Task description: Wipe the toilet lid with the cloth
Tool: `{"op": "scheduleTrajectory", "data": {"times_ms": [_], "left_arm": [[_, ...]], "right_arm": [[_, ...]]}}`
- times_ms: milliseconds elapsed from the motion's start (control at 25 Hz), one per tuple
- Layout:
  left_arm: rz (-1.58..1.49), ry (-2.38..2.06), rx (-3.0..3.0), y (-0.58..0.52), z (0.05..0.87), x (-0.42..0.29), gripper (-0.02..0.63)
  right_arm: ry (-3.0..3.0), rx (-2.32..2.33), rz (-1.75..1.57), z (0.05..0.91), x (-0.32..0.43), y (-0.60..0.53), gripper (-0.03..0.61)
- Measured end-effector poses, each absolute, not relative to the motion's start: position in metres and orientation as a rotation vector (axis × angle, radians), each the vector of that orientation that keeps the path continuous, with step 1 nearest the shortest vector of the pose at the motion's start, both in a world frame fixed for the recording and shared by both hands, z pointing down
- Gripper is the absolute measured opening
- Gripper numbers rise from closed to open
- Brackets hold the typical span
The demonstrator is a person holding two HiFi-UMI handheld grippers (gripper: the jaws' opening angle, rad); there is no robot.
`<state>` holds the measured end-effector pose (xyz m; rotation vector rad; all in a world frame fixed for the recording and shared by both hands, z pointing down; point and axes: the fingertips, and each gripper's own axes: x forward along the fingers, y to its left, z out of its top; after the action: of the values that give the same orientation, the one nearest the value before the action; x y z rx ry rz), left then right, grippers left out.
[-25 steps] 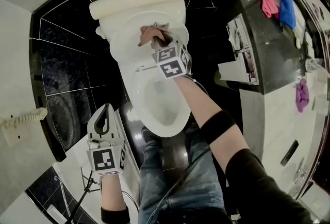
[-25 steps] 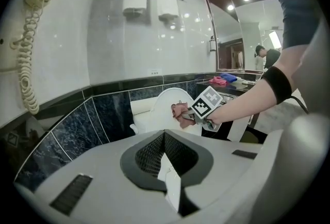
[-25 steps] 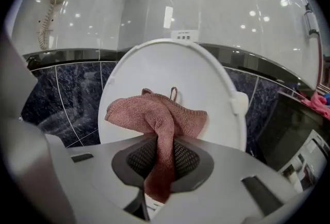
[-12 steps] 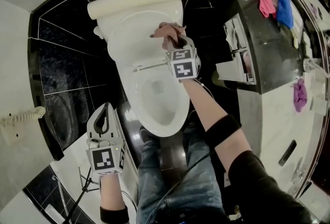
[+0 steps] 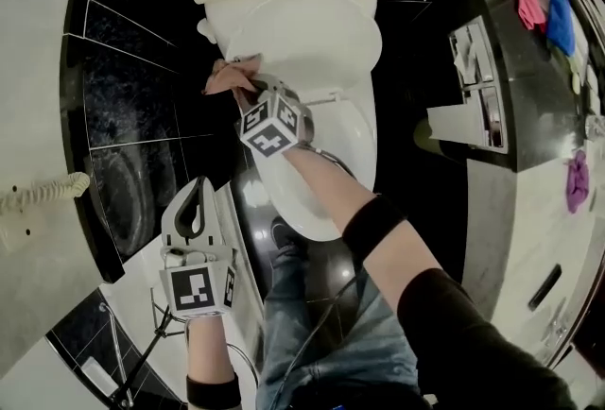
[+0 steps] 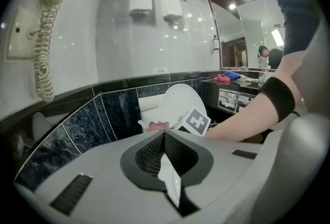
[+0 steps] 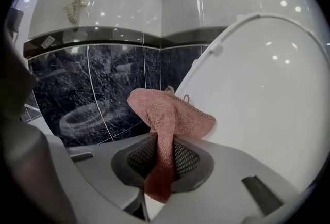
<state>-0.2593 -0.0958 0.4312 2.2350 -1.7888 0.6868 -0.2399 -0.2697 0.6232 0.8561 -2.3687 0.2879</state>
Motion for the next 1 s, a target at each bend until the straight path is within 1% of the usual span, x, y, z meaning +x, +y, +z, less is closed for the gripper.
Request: {"op": "scheduleTrajectory", "data": {"times_ms": [120,240,640,1000], "left_arm": [[0.688,-1.796,2.22,-0.092,0.439,-0.266,0.0],[0.682,-1.794,2.213,-0.092,0.447,-0.268,0.0],[0.662,-1.755,2.234,-0.095,0.45,-0.243,0.0],[0.646,-1.756,2.233,-0.095,0.444,-0.233,0.0]], "right_arm": [[-2.326,0.866,0.311,0.646,-0.245,-0.283,0.081],[-2.294,0.901,0.307,0.657,-0.224,-0.293,0.081],[-2.143,1.145,0.276,0.654,-0.074,-0.32,0.08],[-1.959,1.404,0.402,0.653,0.046,-0.334,0.078]]}}
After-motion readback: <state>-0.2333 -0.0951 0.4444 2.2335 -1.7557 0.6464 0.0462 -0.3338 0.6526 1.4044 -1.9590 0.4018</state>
